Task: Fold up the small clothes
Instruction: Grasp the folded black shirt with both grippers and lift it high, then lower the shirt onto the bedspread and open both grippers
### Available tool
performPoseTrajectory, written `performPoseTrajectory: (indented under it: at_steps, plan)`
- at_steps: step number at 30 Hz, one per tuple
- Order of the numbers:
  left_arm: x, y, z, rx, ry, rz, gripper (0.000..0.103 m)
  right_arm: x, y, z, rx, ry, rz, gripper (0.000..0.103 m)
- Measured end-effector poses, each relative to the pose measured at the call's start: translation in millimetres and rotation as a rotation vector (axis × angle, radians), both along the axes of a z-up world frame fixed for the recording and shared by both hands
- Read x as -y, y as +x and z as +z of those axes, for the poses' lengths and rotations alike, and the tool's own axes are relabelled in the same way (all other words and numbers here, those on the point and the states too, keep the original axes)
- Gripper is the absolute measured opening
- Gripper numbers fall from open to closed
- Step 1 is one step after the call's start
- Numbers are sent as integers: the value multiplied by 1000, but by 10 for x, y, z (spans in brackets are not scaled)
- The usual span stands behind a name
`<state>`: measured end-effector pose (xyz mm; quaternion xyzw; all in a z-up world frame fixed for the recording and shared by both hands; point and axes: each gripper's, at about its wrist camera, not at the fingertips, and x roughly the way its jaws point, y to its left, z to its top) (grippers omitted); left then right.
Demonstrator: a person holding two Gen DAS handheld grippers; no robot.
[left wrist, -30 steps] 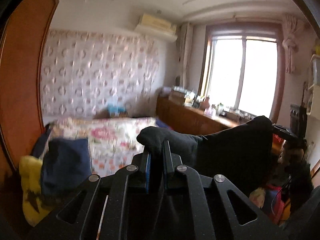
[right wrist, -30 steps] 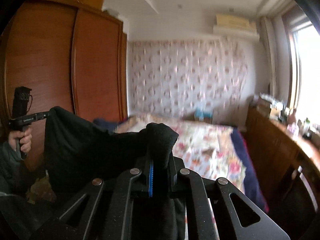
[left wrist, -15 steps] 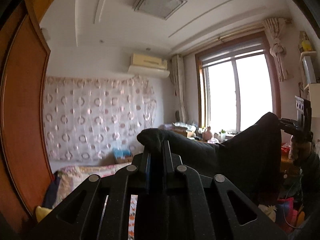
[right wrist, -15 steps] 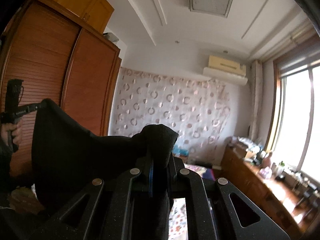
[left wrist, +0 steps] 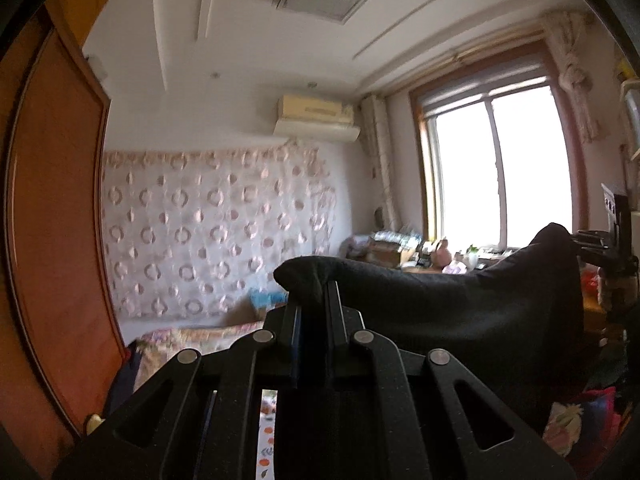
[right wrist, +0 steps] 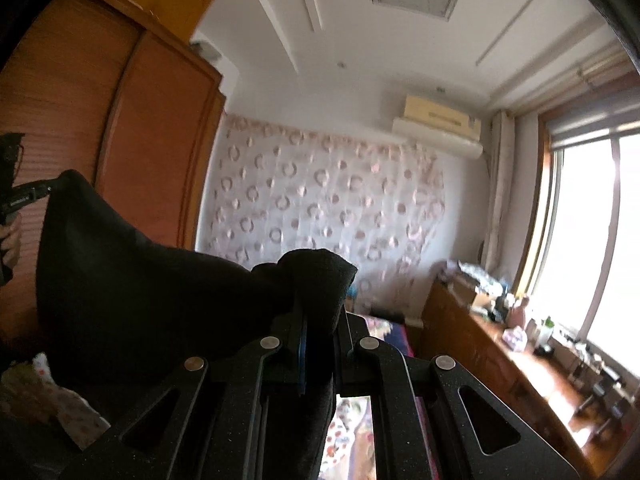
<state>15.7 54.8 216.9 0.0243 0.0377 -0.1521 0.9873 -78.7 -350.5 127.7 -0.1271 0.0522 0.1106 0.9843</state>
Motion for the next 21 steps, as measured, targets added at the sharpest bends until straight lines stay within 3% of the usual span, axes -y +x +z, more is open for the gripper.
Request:
performPoseTrajectory:
  at_steps: [12,17,21]
  plan:
    - [156,2101,-1360,-317,82,115,10,-345,2032,-1168,-285,-14,-24,9]
    - [255,2604,-1671,-401,110,146,10,-439,2714,-1259,-360,-22,-24,9]
    - [305,2801,-1838,-430,123,172,9,-368,3115,-1133,-398,-17,-32,9]
